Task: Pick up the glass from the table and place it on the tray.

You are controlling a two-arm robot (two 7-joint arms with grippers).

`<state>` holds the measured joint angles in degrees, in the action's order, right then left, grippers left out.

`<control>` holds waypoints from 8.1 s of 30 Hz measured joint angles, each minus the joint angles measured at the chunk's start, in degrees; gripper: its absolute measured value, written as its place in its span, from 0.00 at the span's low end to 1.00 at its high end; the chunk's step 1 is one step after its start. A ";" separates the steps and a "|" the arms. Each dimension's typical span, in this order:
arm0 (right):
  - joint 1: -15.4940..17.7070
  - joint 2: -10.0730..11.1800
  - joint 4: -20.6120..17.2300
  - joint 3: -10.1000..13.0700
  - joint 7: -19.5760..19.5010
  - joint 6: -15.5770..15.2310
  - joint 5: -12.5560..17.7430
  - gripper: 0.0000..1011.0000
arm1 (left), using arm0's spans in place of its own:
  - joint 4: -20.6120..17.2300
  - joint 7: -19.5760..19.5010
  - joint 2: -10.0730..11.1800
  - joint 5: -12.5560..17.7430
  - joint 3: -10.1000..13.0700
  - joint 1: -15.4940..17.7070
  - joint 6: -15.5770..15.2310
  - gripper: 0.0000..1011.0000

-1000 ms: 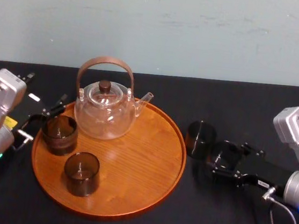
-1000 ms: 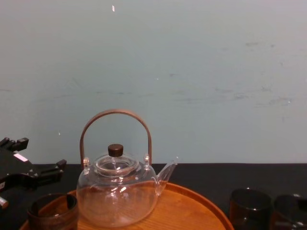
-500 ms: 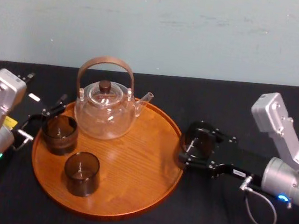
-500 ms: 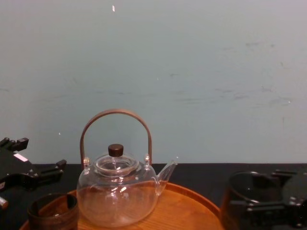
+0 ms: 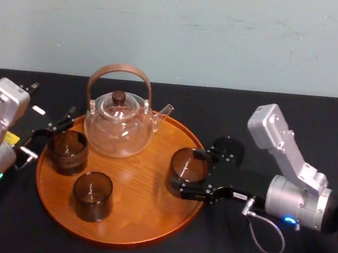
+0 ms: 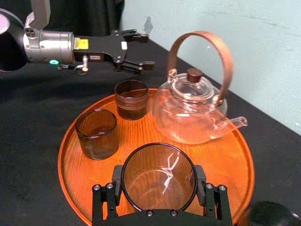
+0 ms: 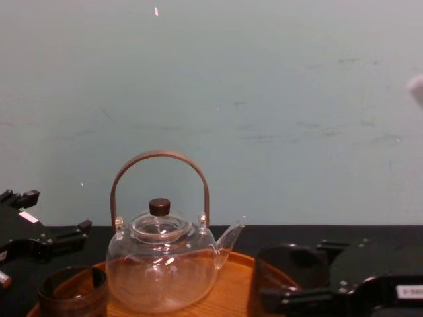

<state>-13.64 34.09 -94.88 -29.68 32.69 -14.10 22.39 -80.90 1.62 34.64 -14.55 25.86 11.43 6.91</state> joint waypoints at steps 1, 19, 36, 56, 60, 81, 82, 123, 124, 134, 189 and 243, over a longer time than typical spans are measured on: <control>-0.66 -0.40 0.61 -0.91 0.23 0.01 -0.29 0.90 | 0.00 0.00 0.00 0.00 0.00 0.00 0.00 0.99; -3.23 -2.24 3.95 -5.21 2.14 1.20 -1.26 0.90 | 0.00 0.00 0.00 0.00 0.00 0.00 0.00 0.99; -4.65 -4.55 9.56 -6.75 3.93 5.75 -0.87 0.89 | 0.00 0.00 0.00 0.00 0.00 0.00 0.00 0.99; -5.83 -5.96 13.92 -7.77 5.19 7.01 -0.36 0.90 | 0.00 0.00 0.00 0.00 0.00 0.00 0.00 0.99; -5.86 -6.04 14.21 -7.87 5.16 6.90 -0.36 0.90 | 0.00 0.00 0.00 0.00 0.00 0.00 0.00 0.99; -5.78 -6.02 14.45 -8.07 4.48 6.71 -1.02 0.90 | 0.00 0.00 0.00 0.00 0.00 0.00 0.00 0.99; -5.78 -6.02 14.44 -8.07 4.48 6.71 -1.02 0.90 | 0.00 0.00 0.00 0.00 0.00 0.00 0.00 0.99; -3.18 -2.42 11.03 -6.03 5.87 7.72 1.33 0.99 | 0.00 0.00 0.00 0.00 0.00 0.00 0.00 0.99; -2.67 -1.84 10.51 -5.74 5.88 7.89 1.63 0.99 | 0.00 0.00 0.00 0.00 0.00 0.00 0.00 0.99; 1.37 2.83 6.27 -2.48 5.94 10.30 4.24 0.99 | 0.00 0.00 0.00 0.00 0.00 0.00 0.00 0.99; 2.56 -0.39 10.88 8.02 -8.54 -1.62 3.72 0.99 | 0.00 0.00 0.00 0.00 0.00 0.00 0.00 0.99; -9.60 -8.63 24.34 2.69 -5.02 -2.55 -2.95 0.99 | 0.00 0.00 0.00 0.00 0.00 0.00 0.00 0.99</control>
<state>-23.24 25.46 -70.54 -26.98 27.67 -16.65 19.44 -80.90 1.62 34.64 -14.55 25.86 11.43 6.91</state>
